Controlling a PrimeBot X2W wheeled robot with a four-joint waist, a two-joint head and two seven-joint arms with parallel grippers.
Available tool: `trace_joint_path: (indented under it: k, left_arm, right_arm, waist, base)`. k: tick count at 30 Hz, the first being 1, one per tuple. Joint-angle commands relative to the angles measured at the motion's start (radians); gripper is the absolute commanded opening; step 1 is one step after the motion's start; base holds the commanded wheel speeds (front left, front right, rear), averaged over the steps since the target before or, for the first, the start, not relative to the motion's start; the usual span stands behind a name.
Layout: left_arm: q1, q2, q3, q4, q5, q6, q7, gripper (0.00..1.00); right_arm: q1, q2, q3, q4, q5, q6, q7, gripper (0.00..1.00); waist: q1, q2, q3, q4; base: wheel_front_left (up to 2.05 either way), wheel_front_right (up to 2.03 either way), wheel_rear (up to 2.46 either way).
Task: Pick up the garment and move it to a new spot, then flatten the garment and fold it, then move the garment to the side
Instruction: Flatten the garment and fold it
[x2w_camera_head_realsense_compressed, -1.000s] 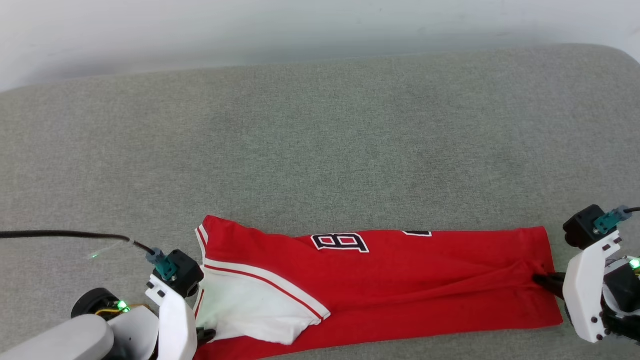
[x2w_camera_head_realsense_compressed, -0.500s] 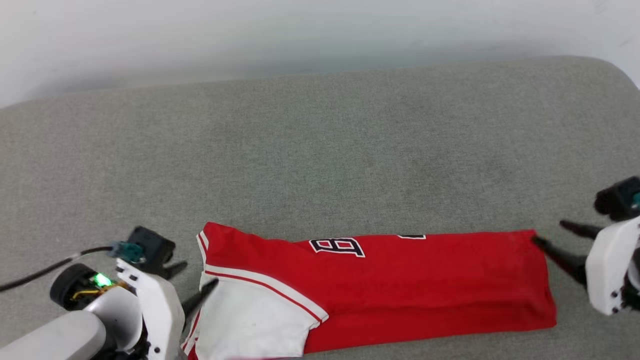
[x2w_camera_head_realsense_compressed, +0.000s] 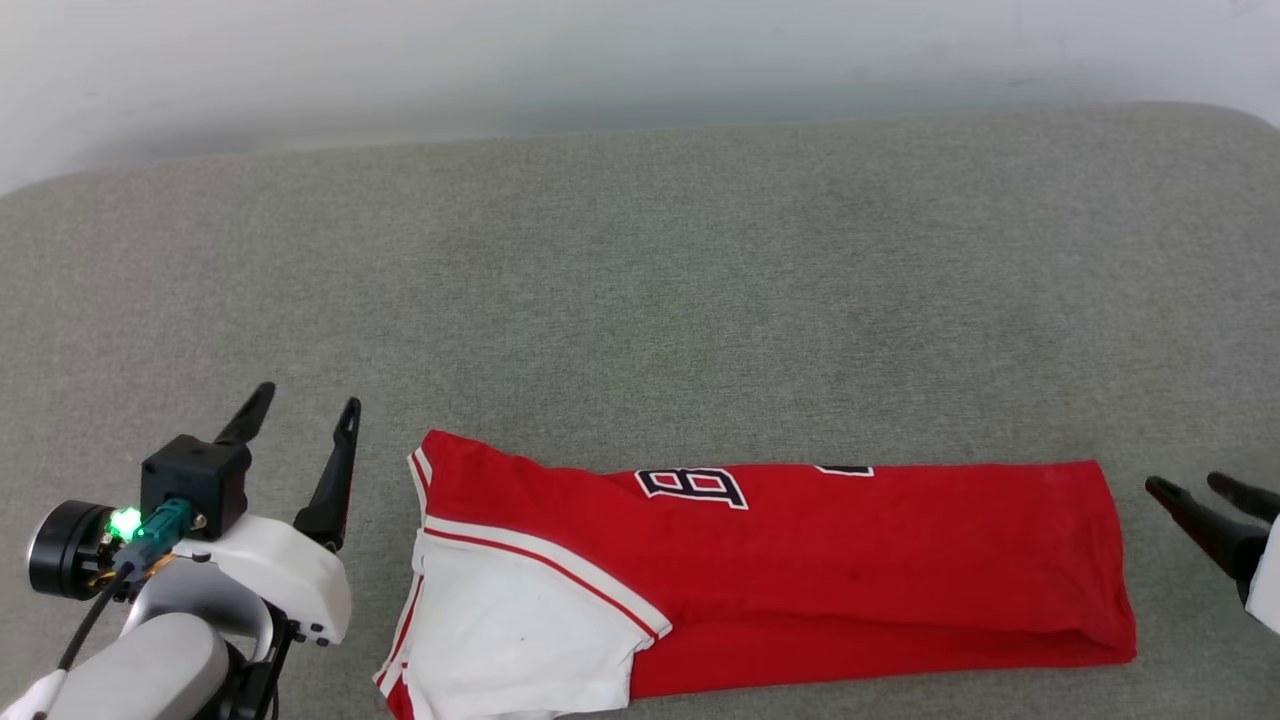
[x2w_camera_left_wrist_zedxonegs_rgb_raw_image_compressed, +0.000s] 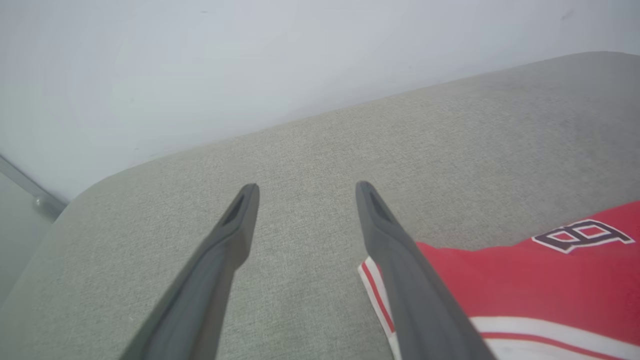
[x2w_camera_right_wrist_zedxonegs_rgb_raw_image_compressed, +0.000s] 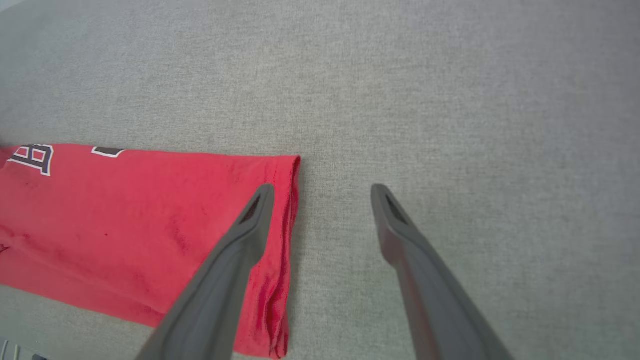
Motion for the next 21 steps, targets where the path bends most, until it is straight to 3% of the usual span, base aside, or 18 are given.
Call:
trace_joint_path:
  k: [1, 3, 11, 18, 21]
  left_arm:
    - [0.018, -0.016, 0.023, 0.006, 0.016, 0.023, -0.014, 1.00]
    - [0.033, -0.038, 0.054, 0.012, 0.043, 0.049, -0.023, 1.00]
    - [0.128, -0.173, 0.261, -0.029, 0.236, 0.082, -0.029, 1.00]
    - [0.241, -0.308, 0.437, -0.067, 0.410, 0.075, -0.028, 1.00]
    - [0.286, -0.367, 0.499, -0.078, 0.480, 0.053, -0.028, 1.00]
  right_arm:
    - [0.015, 0.016, -0.014, 0.011, 0.021, 0.000, 0.014, 1.00]
    - [0.040, 0.028, -0.024, 0.024, 0.043, 0.000, 0.032, 1.00]
    - [0.081, 0.080, -0.026, 0.036, 0.112, 0.000, 0.077, 1.00]
    - [0.092, 0.124, 0.021, 0.051, 0.137, 0.000, 0.126, 1.00]
    - [0.097, 0.141, 0.048, 0.056, 0.148, 0.000, 0.150, 1.00]
  waist:
    - [0.0000, 0.0000, 0.007, 0.006]
    - [0.0000, 0.0000, 0.013, 0.012]
    - [0.0000, 0.0000, 0.033, 0.032]
    - [0.0000, 0.0000, 0.040, 0.051]
    - [0.0000, 0.0000, 0.043, 0.060]
  base:
    - [0.00, 0.00, 0.00]
    - [0.00, 0.00, 0.00]
    - [0.00, 0.00, 0.00]
    - [0.00, 0.00, 0.00]
    - [0.00, 0.00, 0.00]
